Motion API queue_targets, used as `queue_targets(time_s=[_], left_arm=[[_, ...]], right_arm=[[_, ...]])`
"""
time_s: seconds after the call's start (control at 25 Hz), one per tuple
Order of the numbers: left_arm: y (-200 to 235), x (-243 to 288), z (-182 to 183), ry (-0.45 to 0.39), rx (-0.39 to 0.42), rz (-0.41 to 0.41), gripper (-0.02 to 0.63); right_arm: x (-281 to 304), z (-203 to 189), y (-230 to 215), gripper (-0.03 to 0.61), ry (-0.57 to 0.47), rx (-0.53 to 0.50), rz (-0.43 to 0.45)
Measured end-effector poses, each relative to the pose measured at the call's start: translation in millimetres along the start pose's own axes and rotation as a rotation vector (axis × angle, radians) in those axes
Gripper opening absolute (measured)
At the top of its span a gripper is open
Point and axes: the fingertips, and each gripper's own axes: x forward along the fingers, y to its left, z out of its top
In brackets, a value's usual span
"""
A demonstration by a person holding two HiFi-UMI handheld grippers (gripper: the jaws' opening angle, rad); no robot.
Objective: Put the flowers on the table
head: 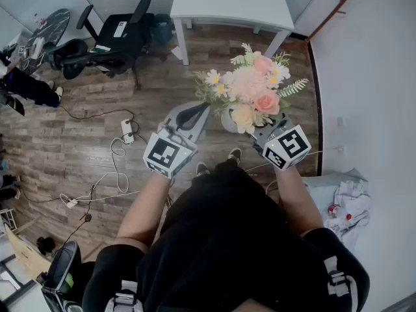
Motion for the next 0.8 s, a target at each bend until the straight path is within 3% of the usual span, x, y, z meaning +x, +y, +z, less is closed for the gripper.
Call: queue_targets(time_s=[0.52, 0.8], left_arm=[[-3.6, -6.0, 0.8, 0.001, 0.000, 0.009, 0.012], [-2.8, -3.0, 3.3, -0.007, 0.011, 0.006, 0.012]], right_arm=[[-0.4, 2.4, 5.3, 0.351, -0.008, 0.047, 0.011], [-0.8, 5.7, 6.2, 0.350, 0.007, 0.005, 0.013]])
